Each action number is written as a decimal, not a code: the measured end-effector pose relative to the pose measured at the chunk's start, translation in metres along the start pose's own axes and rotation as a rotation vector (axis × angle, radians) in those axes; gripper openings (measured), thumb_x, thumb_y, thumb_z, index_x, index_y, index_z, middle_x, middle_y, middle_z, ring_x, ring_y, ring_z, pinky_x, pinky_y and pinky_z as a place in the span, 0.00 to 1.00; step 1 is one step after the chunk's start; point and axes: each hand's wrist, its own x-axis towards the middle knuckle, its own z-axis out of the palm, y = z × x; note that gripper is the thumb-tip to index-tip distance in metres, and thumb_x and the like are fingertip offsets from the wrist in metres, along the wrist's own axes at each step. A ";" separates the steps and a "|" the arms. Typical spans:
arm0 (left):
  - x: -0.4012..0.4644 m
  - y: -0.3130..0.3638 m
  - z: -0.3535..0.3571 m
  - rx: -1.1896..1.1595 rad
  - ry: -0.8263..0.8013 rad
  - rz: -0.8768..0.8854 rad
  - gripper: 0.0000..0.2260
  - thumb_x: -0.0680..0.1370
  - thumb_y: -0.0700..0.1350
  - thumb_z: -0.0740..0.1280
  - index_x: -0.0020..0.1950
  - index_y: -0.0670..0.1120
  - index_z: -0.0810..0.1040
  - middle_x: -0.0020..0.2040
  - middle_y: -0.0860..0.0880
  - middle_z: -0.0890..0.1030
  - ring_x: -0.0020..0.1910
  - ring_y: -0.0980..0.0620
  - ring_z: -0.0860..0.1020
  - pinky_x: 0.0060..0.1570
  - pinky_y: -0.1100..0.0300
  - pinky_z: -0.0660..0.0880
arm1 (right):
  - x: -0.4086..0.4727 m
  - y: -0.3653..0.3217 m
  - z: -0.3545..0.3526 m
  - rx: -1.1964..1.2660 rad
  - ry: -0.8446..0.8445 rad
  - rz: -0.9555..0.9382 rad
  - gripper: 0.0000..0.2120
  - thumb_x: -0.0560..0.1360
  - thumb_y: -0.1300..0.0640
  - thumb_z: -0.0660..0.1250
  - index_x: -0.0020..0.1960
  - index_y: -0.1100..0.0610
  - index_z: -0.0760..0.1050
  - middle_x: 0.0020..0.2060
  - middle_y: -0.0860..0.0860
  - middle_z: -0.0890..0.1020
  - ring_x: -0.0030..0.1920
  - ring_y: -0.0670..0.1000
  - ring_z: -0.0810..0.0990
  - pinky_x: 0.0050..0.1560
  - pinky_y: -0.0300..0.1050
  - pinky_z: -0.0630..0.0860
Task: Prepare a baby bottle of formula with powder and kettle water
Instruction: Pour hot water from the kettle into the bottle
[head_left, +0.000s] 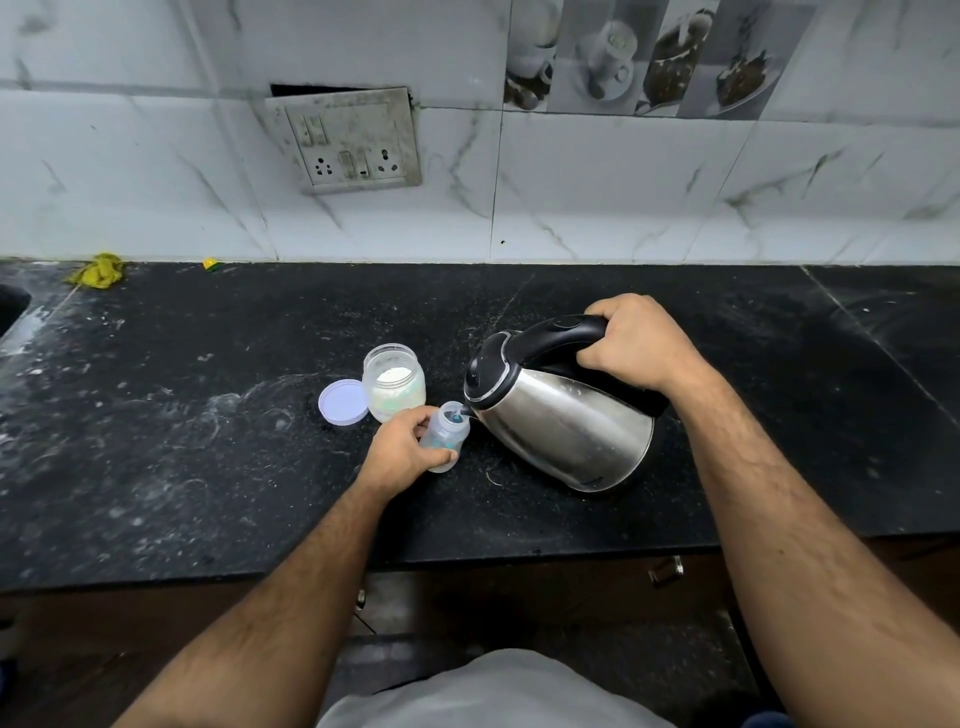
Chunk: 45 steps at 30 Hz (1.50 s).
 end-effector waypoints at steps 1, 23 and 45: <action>0.000 0.000 0.000 -0.003 0.002 0.000 0.21 0.66 0.40 0.80 0.54 0.55 0.79 0.48 0.57 0.82 0.49 0.61 0.79 0.54 0.62 0.74 | 0.000 0.000 0.000 0.001 -0.001 0.001 0.03 0.64 0.60 0.71 0.34 0.55 0.77 0.26 0.49 0.77 0.31 0.51 0.74 0.34 0.46 0.72; 0.003 -0.007 0.005 -0.032 0.001 0.000 0.22 0.65 0.39 0.80 0.54 0.55 0.79 0.50 0.55 0.83 0.51 0.58 0.80 0.59 0.57 0.76 | -0.001 -0.001 -0.002 -0.019 -0.016 -0.005 0.04 0.64 0.59 0.71 0.33 0.53 0.77 0.27 0.49 0.78 0.32 0.51 0.76 0.35 0.46 0.72; 0.008 -0.013 0.008 -0.025 -0.012 -0.010 0.23 0.65 0.40 0.80 0.58 0.50 0.80 0.53 0.53 0.84 0.53 0.54 0.81 0.61 0.54 0.76 | -0.001 -0.002 -0.004 -0.058 -0.012 -0.014 0.02 0.64 0.59 0.71 0.36 0.55 0.78 0.27 0.49 0.78 0.33 0.51 0.76 0.36 0.48 0.75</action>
